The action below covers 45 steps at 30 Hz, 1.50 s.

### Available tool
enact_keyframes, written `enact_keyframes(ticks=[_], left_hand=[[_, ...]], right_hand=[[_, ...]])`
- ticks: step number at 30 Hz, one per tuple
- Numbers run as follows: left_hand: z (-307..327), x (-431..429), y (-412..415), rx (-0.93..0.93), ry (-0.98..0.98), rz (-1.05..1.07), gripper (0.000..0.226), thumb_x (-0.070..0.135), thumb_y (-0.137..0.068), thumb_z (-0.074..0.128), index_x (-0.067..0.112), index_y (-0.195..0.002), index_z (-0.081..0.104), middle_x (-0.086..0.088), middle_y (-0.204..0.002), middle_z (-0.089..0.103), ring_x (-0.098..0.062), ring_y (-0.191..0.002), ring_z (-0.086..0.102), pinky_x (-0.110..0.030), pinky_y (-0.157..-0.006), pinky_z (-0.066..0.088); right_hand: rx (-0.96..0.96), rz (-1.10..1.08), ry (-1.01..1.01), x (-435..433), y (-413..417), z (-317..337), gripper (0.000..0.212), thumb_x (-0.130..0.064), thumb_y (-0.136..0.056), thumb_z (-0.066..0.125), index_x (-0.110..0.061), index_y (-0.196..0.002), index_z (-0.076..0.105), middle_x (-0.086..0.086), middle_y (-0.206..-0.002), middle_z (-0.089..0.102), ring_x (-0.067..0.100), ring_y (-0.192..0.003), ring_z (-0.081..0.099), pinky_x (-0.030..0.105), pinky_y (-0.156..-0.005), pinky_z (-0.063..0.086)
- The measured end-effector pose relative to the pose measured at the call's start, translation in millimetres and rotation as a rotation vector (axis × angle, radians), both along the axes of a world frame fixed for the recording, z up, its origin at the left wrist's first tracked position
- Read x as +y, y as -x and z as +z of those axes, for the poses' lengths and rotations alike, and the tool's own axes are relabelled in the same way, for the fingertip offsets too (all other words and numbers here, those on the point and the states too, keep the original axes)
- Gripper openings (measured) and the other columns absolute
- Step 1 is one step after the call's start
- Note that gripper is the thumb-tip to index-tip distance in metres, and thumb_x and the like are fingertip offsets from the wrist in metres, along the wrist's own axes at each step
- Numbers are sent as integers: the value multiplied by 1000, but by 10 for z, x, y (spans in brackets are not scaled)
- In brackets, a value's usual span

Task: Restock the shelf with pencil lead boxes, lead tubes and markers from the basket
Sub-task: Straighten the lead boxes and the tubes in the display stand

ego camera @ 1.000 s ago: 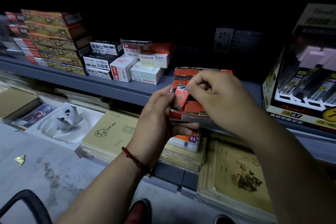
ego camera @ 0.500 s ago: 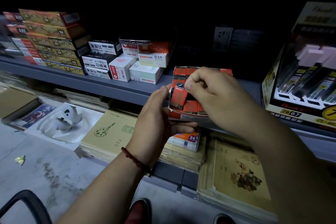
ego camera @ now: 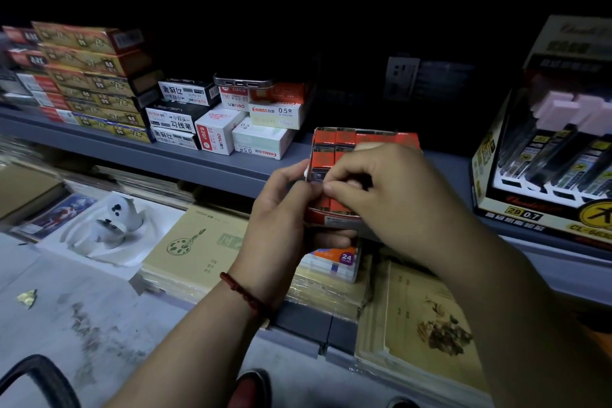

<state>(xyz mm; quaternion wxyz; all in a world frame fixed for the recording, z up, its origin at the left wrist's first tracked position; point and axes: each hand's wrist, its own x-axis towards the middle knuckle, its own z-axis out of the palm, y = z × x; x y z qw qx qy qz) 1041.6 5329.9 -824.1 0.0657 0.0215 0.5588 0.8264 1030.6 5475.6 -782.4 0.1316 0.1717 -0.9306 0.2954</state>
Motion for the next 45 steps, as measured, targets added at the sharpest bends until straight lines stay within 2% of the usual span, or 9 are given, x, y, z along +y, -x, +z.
enact_keyframes(ticks=[6, 12, 16, 20, 25, 29, 34, 39, 45], left_hand=[[7, -6, -11, -28, -3, -50, 40, 4, -95, 57, 18, -132, 54, -15, -89, 76, -33, -69, 69, -33, -54, 60], [28, 9, -2, -76, -8, -67, 51, -2, -89, 62, 15, -135, 50, -26, -96, 72, -30, -57, 63, -32, -48, 55], [18, 22, 3, -66, -13, -52, 51, -4, -88, 61, 14, -135, 50, -26, -91, 71, -29, -54, 61, -30, -45, 52], [11, 38, -13, -47, -9, -43, 49, -3, -90, 61, 13, -134, 51, -24, -88, 71, -29, -54, 59, -30, -45, 53], [-13, 58, -17, -21, 39, 3, 42, 2, -92, 61, 13, -131, 52, -23, -87, 72, -30, -55, 57, -31, -45, 51], [-29, 78, -13, -13, 48, 16, 40, 2, -93, 59, 14, -131, 52, -20, -82, 70, -29, -53, 57, -31, -44, 50], [-51, 86, -8, 4, 61, 25, 40, 1, -93, 58, 14, -131, 53, -16, -78, 70, -29, -53, 57, -31, -44, 49], [-53, 95, -6, -4, 56, 27, 40, 1, -93, 59, 13, -131, 52, -17, -77, 69, -29, -54, 56, -31, -44, 49], [-55, 98, 6, 4, 53, 32, 47, 9, -85, 68, 13, -130, 52, -17, -75, 67, -30, -55, 57, -31, -46, 49]], right_hand=[[85, -141, 183, 355, 10, 113, 12, -20, -95, 67, -27, -90, 75, -9, -84, 59, 5, -76, 56, 9, -64, 40], [77, -255, 158, 528, 46, 93, 20, -11, -100, 57, -22, -101, 73, -11, -96, 59, 4, -82, 58, 20, -72, 46], [18, -263, 124, 584, 43, 60, 17, -11, -98, 61, -24, -99, 73, -12, -89, 53, -2, -62, 51, 7, -56, 35], [4, -221, 85, 531, 15, 49, 11, -17, -93, 69, -26, -94, 75, -13, -92, 54, -12, -73, 51, 2, -62, 35], [-14, -144, -63, 335, 7, 36, 15, -30, -96, 63, -31, -107, 73, -17, -101, 55, 7, -104, 44, 28, -91, 44], [-90, -181, -150, 247, 68, 29, 32, -36, -95, 53, -29, -124, 63, -13, -108, 48, 13, -112, 42, 42, -98, 46], [-160, -179, -183, 233, 118, 59, 39, -42, -90, 55, -27, -127, 57, -11, -107, 42, 12, -108, 44, 41, -95, 48], [-193, -153, -159, 260, 121, 105, 23, -44, -86, 61, -31, -104, 60, -12, -91, 41, 8, -88, 43, 27, -71, 40], [-237, -125, -113, 271, 153, 78, 22, -50, -82, 62, -35, -98, 63, -16, -89, 39, 5, -92, 40, 26, -74, 37]])
